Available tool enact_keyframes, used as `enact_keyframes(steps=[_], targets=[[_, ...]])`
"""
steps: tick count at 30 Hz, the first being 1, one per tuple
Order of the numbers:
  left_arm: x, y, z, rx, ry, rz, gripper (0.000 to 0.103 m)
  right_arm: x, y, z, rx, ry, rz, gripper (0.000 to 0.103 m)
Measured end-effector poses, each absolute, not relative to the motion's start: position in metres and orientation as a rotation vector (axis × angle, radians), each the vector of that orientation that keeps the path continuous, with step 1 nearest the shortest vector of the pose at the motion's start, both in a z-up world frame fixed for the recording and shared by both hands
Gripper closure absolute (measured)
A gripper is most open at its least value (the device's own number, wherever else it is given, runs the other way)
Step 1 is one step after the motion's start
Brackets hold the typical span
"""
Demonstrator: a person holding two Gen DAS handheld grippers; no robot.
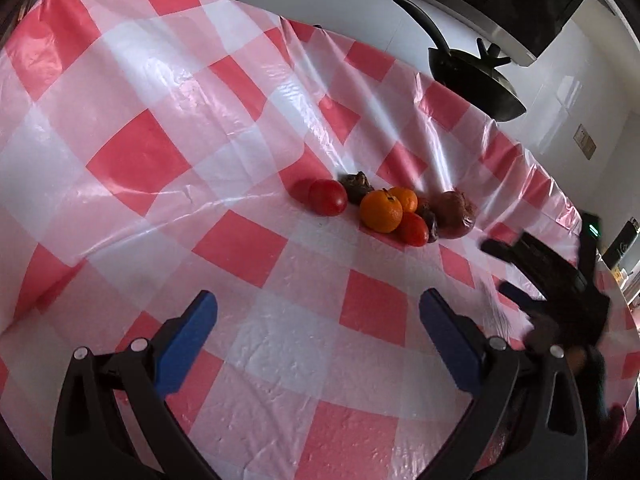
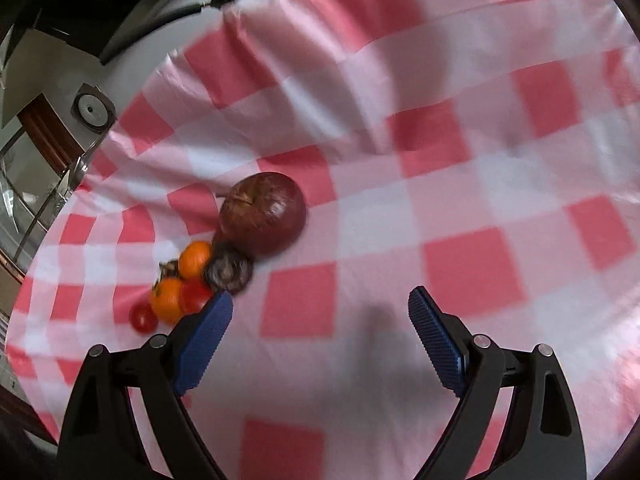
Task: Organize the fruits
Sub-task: 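Grasp the large dark red apple with the right tool, then grasp a red tomato with the left tool while the right holds the apple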
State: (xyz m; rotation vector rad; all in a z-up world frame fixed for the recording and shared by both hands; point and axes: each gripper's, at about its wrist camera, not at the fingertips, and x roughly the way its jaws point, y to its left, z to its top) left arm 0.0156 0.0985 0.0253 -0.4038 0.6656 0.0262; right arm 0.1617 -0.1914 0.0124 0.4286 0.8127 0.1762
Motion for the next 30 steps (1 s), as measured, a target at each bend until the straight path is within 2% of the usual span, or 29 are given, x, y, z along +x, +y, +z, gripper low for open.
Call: enact_keyframes(steps=[8, 12, 13, 14, 20, 25, 30], targets=[[0.015, 0.099, 0.026, -0.417, 0.659, 0.028, 0.002, 0.219, -0.167, 0.009, 0.513, 0.813, 0.136, 0.016], [0.016, 0.099, 0.025, -0.410, 0.665, 0.032, 0.002, 0.233, -0.148, 0.010, 0.425, 0.826, 0.104, 0.017], [0.016, 0.099, 0.025, -0.409, 0.668, 0.036, 0.002, 0.235, -0.145, 0.010, 0.408, 0.830, 0.107, 0.029], [0.016, 0.099, 0.025, -0.409, 0.670, 0.037, 0.002, 0.235, -0.142, 0.011, 0.400, 0.835, 0.124, 0.037], [0.016, 0.101, 0.024, -0.425, 0.672, 0.046, 0.002, 0.192, -0.158, 0.013, 0.410, 0.883, 0.151, 0.038], [0.015, 0.100, 0.024, -0.424, 0.670, 0.040, 0.002, 0.138, -0.175, 0.020, 0.218, 0.948, 0.198, 0.037], [0.015, 0.100, 0.023, -0.423, 0.673, 0.043, 0.002, 0.120, -0.176, 0.018, 0.115, 0.929, 0.183, 0.037]])
